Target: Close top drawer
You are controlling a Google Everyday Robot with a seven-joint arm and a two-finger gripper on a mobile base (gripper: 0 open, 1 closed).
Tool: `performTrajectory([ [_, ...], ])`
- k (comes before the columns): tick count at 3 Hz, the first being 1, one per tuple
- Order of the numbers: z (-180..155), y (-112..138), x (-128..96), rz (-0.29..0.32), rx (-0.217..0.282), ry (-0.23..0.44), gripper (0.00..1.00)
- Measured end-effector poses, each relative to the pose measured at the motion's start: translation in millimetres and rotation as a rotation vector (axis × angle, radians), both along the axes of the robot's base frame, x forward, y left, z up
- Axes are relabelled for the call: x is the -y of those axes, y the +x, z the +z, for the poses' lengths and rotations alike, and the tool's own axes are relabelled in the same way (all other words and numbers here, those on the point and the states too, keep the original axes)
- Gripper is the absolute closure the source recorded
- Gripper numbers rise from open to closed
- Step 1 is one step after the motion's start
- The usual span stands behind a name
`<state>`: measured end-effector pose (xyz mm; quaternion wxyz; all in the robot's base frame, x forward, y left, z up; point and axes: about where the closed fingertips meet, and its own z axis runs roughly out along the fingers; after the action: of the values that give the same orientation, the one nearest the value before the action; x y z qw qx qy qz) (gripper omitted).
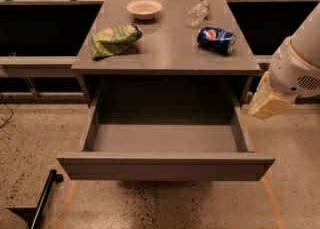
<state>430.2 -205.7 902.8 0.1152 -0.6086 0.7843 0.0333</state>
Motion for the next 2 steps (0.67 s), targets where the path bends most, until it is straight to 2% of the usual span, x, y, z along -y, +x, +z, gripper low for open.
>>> performTrajectory([
  [1,-31.4,-7.7,-6.7,0.017,-0.056,0.058,1.00],
  [2,-76.0,-16.0,-17.0,0.030,-0.136,0.121,1.00],
])
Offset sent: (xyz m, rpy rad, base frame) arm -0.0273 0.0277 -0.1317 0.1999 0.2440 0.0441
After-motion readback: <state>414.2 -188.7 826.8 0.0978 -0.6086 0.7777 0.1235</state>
